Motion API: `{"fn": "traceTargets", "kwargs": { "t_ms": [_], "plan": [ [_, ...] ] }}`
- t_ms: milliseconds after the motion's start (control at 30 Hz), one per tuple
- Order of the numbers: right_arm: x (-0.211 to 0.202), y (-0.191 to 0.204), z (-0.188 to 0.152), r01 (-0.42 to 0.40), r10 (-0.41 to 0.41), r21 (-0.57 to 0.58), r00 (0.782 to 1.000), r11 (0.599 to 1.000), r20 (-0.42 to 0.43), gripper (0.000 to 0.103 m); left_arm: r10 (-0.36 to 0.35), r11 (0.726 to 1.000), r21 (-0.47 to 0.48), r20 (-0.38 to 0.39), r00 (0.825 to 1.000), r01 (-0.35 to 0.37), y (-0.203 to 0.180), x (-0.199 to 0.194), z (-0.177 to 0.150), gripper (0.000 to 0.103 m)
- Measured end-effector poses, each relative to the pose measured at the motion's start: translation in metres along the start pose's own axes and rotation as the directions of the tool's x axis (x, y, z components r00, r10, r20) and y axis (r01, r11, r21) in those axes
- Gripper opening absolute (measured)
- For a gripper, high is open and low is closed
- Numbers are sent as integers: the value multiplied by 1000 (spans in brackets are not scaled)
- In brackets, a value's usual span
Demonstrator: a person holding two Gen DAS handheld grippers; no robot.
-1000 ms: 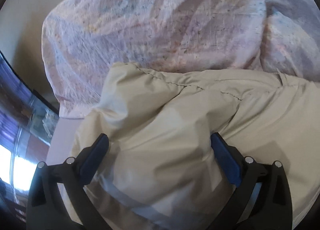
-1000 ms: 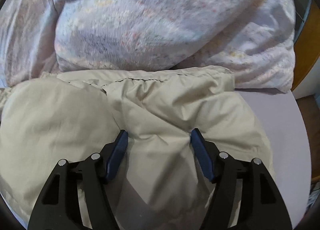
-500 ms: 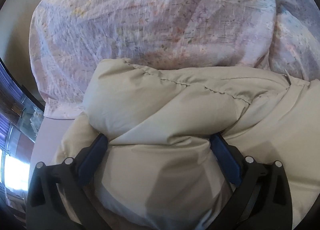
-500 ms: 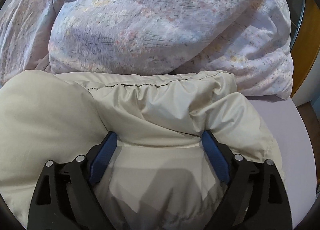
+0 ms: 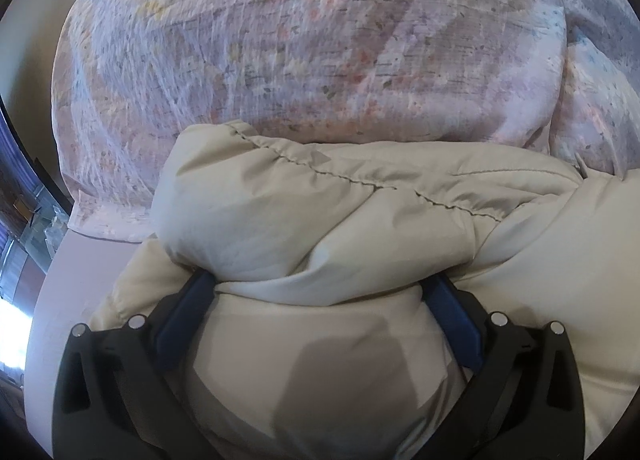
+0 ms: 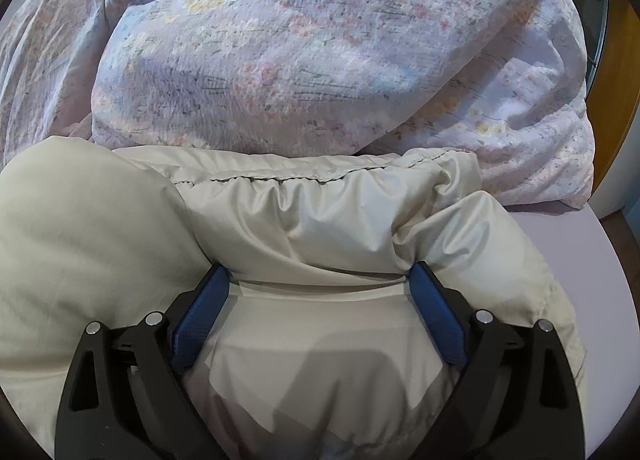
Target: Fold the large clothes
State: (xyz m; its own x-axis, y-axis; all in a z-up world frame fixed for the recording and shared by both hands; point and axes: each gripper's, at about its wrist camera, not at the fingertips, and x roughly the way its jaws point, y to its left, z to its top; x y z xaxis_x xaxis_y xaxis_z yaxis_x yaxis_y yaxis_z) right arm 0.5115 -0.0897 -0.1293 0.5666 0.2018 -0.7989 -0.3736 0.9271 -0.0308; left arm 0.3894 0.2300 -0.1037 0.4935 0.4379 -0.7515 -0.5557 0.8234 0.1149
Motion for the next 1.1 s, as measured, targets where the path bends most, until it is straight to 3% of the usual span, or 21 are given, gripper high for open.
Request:
{"fn": "traceTargets", "kwargs": {
  "t_ms": [367,633,867,1100],
  "plan": [
    [3,3,-1,17,-18,-17,999,1000,-30,94,32,999,6,-1,999,-32,-7,5,-11,101],
    [-20,-12,7,1,5,31,982,1000,-189,95,97,993,82,-106,990,-88,-12,-36,-11,101],
    [-87,-54,-10,-28,97,228,950,973,-296,94,39,996,80,-164,986,-26,25,-105,-33,101],
    [-101,-105,-62,-12,236,515,897,857,-373,94,2,999,41,-240,971,8,57,-133,-72,101]
  ]
}}
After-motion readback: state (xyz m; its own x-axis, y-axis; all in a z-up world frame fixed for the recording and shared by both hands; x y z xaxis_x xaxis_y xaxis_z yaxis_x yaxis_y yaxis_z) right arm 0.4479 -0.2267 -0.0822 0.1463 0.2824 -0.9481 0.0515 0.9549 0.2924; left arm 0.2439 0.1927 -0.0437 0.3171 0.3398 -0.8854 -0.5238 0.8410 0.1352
